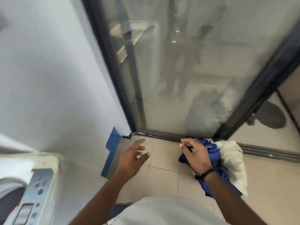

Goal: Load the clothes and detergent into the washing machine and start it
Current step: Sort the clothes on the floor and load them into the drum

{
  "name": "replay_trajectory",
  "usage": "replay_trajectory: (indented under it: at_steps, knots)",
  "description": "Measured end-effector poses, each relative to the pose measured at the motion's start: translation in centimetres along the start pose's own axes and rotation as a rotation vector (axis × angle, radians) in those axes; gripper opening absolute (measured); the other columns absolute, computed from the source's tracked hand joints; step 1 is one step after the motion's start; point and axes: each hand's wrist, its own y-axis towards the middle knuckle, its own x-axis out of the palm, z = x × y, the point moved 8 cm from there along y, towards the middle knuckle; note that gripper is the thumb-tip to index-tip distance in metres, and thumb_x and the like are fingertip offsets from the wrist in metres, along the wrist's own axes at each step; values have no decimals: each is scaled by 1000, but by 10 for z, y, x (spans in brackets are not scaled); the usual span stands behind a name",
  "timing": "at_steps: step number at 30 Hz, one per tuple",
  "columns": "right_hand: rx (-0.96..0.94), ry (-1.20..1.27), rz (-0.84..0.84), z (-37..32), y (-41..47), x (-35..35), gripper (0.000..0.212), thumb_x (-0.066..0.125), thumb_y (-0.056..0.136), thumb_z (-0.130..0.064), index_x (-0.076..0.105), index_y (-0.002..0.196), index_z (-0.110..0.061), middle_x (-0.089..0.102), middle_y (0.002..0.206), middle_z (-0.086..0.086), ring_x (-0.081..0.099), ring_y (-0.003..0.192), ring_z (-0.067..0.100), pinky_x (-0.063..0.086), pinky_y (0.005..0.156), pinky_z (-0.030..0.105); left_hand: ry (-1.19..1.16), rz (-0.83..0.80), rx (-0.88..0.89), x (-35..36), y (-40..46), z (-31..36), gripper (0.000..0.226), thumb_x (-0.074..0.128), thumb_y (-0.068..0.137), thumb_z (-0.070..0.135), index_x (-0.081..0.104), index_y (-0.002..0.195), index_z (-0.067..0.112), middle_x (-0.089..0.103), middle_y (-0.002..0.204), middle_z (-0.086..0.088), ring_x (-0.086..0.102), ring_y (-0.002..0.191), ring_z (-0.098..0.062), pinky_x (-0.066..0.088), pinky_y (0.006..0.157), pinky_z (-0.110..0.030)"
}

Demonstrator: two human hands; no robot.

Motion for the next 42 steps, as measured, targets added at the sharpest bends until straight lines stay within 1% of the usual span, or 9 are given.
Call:
replay_trajectory:
  at_steps: [2, 5, 12, 20, 24, 27, 30, 37, 42]
  knots:
    - [72, 35, 81, 27, -9, -35, 14, 69, 92, -20, 69, 104, -28, 68, 105, -10, 62, 98, -2, 48, 83, 14, 31, -115, 61, 38, 14, 24, 54, 73, 89, 39, 50, 137, 41, 64, 112, 15, 64, 98, -5, 53, 86, -21]
    - [209, 83, 208, 72, -31, -77, 21, 69, 92, -21, 67, 113, -21, 69, 109, -5, 64, 102, 8, 54, 88, 31, 63, -256, 98, 84, 33, 52, 55, 72, 90, 34, 48, 139, 41, 65, 113, 10, 63, 100, -5, 51, 92, -22]
    - [527, 138, 469, 151, -72, -163, 34, 71, 90, -18, 62, 122, -16, 69, 104, 4, 66, 94, 21, 53, 84, 33, 100, -544, 160, 203, 83, 111, 55, 74, 90, 30, 50, 139, 38, 66, 111, 8, 62, 96, 2, 40, 76, -1]
    - [731, 19, 482, 198, -60, -209, 37, 69, 89, -25, 59, 124, -28, 65, 106, -6, 63, 98, 14, 55, 86, 36, 182, -816, 188, 336, 147, 146, 61, 72, 90, 39, 43, 144, 40, 63, 121, 8, 65, 99, -5, 51, 90, -26]
    - [792, 4, 497, 223, -43, -221, 36, 69, 89, -25, 61, 123, -27, 66, 108, -6, 63, 95, 13, 55, 82, 35, 279, -909, 111, 386, 168, 124, 62, 71, 90, 42, 43, 145, 38, 59, 126, 3, 64, 99, -9, 51, 92, -29]
    - [867, 89, 521, 264, -33, -218, 35, 68, 89, -21, 61, 124, -26, 66, 112, -6, 65, 90, 7, 56, 79, 30, 380, -994, 59, 425, 180, 94, 65, 71, 90, 40, 40, 147, 35, 51, 133, 4, 61, 114, -14, 49, 99, -34]
    - [933, 138, 478, 315, -27, -192, 36, 66, 89, -19, 60, 124, -25, 66, 109, -5, 66, 92, 11, 56, 83, 36, 460, -1000, 4, 455, 195, 55, 60, 71, 89, 39, 46, 143, 31, 50, 129, 8, 59, 119, -14, 49, 99, -35]
    - [1009, 154, 71, 457, 5, -86, 52, 59, 94, -29, 44, 143, -30, 60, 126, 2, 62, 111, 21, 51, 90, 33, 554, -700, 90, 539, 245, -44, 8, 64, 94, 25, 70, 97, 28, 72, 99, 9, 70, 90, -13, 57, 75, -40]
    - [900, 31, -107, 501, 37, -51, 54, 54, 96, -27, 40, 148, -24, 61, 133, 5, 57, 120, 26, 49, 92, 35, 694, -600, 93, 585, 271, -95, 30, 67, 93, 24, 64, 122, 17, 61, 124, -8, 57, 117, -31, 53, 87, -45]
